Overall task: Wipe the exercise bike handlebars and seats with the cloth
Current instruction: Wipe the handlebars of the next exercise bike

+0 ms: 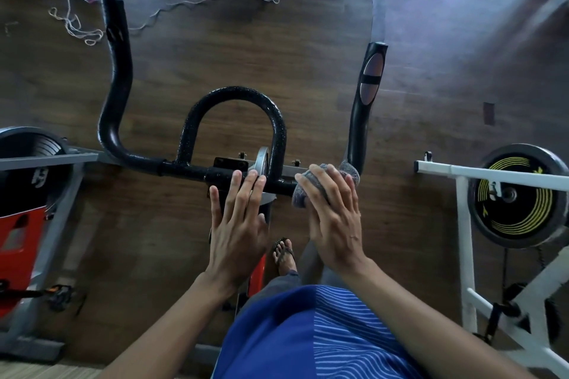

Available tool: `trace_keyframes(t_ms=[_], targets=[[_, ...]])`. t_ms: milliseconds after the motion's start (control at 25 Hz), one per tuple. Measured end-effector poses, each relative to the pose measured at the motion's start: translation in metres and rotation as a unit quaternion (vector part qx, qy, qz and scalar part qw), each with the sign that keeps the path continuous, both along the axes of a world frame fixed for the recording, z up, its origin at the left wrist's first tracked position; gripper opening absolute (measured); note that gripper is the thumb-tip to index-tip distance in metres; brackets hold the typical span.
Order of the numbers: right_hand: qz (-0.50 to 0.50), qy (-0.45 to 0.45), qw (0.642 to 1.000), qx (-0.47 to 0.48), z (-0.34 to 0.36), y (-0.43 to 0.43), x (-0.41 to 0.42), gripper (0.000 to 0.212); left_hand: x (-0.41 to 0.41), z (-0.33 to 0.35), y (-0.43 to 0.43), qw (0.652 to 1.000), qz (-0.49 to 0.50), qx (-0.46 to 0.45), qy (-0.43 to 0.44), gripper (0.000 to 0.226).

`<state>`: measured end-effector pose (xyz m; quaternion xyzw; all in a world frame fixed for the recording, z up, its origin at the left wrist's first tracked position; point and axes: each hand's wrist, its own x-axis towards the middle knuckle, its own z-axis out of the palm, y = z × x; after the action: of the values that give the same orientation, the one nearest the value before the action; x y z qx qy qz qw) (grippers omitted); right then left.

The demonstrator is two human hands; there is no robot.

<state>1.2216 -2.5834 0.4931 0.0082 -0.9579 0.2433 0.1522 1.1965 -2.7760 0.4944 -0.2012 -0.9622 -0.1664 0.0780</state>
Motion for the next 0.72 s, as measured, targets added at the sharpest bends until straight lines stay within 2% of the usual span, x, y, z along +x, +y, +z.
trace_keyframes(t_ms=[80, 160, 320, 480, 600, 720], targets=[[0.023, -0.022, 0.999, -0.027, 0.005, -0.012, 0.003, 0.045, 0.002, 0.001, 0.003, 1.0, 0.013, 0.017, -0.006, 0.064], [0.04, -0.064, 0.991, -0.106, 0.016, -0.01, 0.003, 0.051, 0.007, 0.006, 0.011, 0.998, 0.037, 0.057, -0.013, 0.063], [0.069, -0.139, 0.951, -0.269, 0.04, 0.002, 0.002, 0.056, 0.027, 0.027, 0.057, 0.981, 0.052, 0.184, -0.033, 0.047], [0.075, -0.148, 0.903, -0.396, 0.046, 0.028, -0.003, 0.052, 0.038, 0.032, 0.106, 0.949, 0.109, 0.283, -0.081, 0.044], [0.081, -0.138, 0.893, -0.421, 0.049, 0.046, -0.01, 0.043, 0.038, 0.021, 0.138, 0.941, 0.171, 0.283, -0.071, 0.046], [0.085, -0.066, 0.935, -0.339, 0.046, 0.059, -0.019, 0.028, 0.025, 0.007, 0.165, 0.939, 0.233, 0.25, -0.021, 0.049]])
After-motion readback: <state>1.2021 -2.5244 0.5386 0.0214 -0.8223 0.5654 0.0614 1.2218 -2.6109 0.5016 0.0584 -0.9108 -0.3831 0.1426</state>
